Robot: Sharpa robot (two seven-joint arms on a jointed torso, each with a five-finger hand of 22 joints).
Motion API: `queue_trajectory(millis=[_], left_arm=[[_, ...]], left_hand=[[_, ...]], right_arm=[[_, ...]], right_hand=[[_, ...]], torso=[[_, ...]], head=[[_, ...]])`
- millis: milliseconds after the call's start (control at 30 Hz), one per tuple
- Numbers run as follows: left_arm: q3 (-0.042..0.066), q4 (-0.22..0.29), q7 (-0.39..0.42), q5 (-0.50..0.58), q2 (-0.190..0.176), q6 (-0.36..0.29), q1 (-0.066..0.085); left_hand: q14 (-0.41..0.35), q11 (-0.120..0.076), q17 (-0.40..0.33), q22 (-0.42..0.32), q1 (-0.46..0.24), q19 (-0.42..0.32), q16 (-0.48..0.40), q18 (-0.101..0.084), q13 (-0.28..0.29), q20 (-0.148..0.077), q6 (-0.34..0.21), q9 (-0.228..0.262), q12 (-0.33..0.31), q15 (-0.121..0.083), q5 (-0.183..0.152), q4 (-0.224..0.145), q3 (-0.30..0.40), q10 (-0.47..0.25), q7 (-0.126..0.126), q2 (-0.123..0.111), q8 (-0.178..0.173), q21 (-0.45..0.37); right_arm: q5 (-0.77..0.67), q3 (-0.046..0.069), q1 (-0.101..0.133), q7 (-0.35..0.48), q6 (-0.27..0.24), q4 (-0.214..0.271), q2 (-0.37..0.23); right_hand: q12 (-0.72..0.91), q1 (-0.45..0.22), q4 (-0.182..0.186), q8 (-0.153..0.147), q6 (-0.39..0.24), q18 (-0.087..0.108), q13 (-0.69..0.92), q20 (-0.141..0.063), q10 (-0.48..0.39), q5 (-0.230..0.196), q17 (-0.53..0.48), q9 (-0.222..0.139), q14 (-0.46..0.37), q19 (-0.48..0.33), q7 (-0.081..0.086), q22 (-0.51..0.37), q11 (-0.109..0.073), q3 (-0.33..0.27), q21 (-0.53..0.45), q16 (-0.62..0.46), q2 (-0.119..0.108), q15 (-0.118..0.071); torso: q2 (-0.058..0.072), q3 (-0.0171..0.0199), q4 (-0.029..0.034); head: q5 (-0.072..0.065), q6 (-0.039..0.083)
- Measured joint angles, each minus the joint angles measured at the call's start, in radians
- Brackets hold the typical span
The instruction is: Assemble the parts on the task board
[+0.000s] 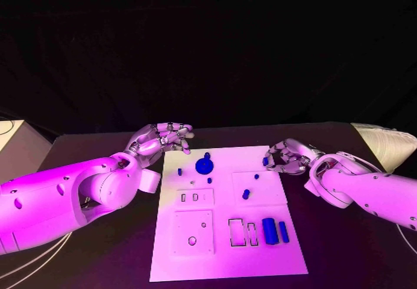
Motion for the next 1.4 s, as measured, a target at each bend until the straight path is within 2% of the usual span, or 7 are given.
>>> queue_trajectory(millis=[133,900,1067,1200,1400], left_arm=[[0.0,0.0,0.0,0.0,0.0,0.0,0.0],[0.0,0.001,-0.001,0.0,-0.003,0.0,0.0],[0.0,0.001,-0.002,0.0,-0.003,0.0,0.0],[0.0,0.001,-0.003,0.0,-0.003,0.001,0.0],[0.0,0.001,-0.004,0.0,-0.003,0.001,0.0]], left_hand=[[0.0,0.0,0.0,0.0,0.0,0.0,0.0,0.0,0.0,0.0,0.0,0.0,0.0,0.0,0.0,0.0,0.0,0.0,0.0,0.0,0.0,0.0],[0.0,0.0,-0.001,0.001,0.0,0.0,0.0,0.0,0.0,0.0,0.0,0.001,0.0,0.0,0.0,0.0,0.0,0.0,0.0,0.0,0.0,0.0],[0.0,0.0,-0.001,0.001,0.0,0.0,0.0,0.0,0.0,0.0,0.0,0.001,0.0,0.0,-0.002,0.0,0.0,0.0,0.0,0.0,0.0,0.0],[0.0,0.0,-0.001,0.001,0.0,0.0,0.0,0.0,0.0,0.0,-0.004,0.001,0.0,0.0,-0.004,0.0,0.0,0.0,0.004,0.0,0.0,0.0],[0.0,0.0,-0.002,0.002,0.0,0.0,0.0,0.0,0.0,0.0,-0.004,0.001,0.0,0.0,-0.004,0.0,0.0,0.0,0.004,0.0,0.0,0.0]], right_arm=[[0.0,0.0,-0.001,-0.001,0.0,0.0,0.001],[0.005,0.0,-0.001,-0.002,-0.015,0.001,0.014],[0.009,0.0,-0.001,-0.001,-0.018,0.001,0.016],[0.01,0.0,-0.001,0.0,-0.02,0.0,0.017],[0.013,0.0,-0.001,0.001,-0.022,-0.001,0.017]], right_hand=[[0.005,-0.001,0.001,0.006,0.008,0.0,0.0,0.0,0.0,0.0,0.0,0.0,0.0,0.0,-0.004,0.0,0.0,0.007,0.003,0.0,0.001,0.0],[-0.002,-0.005,0.006,0.0,0.008,0.0,0.0,0.0,0.0,-0.01,0.0,-0.005,0.0,0.0,0.001,0.0,0.0,0.022,0.006,0.0,0.005,0.0],[-0.002,-0.01,0.006,0.008,0.025,0.0,0.0,0.0,0.0,-0.01,0.0,-0.003,0.0,0.0,-0.009,0.0,0.0,0.031,0.006,0.0,0.01,0.0],[0.007,-0.01,0.001,0.02,0.049,0.0,0.0,0.0,0.001,-0.01,0.0,0.001,0.006,0.0,-0.018,-0.001,-0.011,0.051,0.006,0.0,0.01,-0.006],[0.011,-0.008,-0.019,0.055,0.099,0.0,0.0,-0.023,0.0,-0.067,0.0,0.009,0.004,-0.003,-0.043,-0.001,-0.033,0.101,0.011,0.0,0.018,-0.026]], torso=[[0.0,0.0001,-0.0001],[0.0,0.0001,-0.0001],[0.0,0.0002,0.0001],[0.0,0.0003,0.0],[0.0,0.0006,-0.0001]], head=[[0.001,0.001],[0.0,-0.001],[-0.002,-0.001],[-0.003,-0.001],[-0.002,-0.002]])
